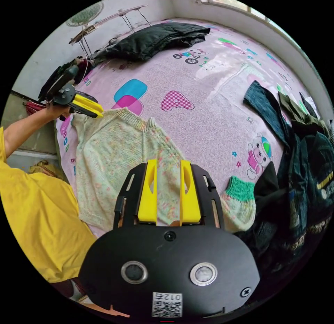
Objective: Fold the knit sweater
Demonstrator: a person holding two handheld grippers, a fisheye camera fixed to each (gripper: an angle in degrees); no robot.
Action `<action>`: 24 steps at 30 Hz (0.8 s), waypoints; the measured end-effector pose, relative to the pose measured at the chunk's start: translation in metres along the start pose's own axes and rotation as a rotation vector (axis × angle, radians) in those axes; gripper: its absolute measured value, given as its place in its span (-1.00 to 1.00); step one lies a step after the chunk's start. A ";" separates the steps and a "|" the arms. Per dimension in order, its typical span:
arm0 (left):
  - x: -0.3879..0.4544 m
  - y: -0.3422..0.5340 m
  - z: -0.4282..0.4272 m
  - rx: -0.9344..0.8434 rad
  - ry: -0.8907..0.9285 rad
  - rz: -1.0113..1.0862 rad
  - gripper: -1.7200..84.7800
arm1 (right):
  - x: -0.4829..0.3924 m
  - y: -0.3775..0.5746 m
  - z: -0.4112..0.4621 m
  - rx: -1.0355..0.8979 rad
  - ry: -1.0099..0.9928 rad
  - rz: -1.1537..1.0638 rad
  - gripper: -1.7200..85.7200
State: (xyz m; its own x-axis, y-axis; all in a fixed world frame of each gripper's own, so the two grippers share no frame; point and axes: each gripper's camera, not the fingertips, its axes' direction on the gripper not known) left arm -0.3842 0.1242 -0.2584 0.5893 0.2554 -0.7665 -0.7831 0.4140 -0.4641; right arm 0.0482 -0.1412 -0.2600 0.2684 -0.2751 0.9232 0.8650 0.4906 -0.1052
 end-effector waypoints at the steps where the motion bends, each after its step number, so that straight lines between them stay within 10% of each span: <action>1: 0.002 0.002 0.001 0.002 -0.001 0.001 -0.87 | 0.001 -0.005 0.005 -0.011 -0.006 -0.013 -0.74; 24: 0.040 0.092 0.031 0.103 -0.021 0.045 -0.92 | -0.056 -0.044 0.090 -0.042 -0.037 0.013 -0.92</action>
State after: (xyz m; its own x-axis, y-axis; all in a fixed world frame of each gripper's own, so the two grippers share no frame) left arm -0.4266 0.2000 -0.3179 0.5591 0.2939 -0.7753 -0.7849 0.4889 -0.3807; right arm -0.0431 -0.0729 -0.2734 0.2645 -0.2381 0.9345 0.8786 0.4589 -0.1317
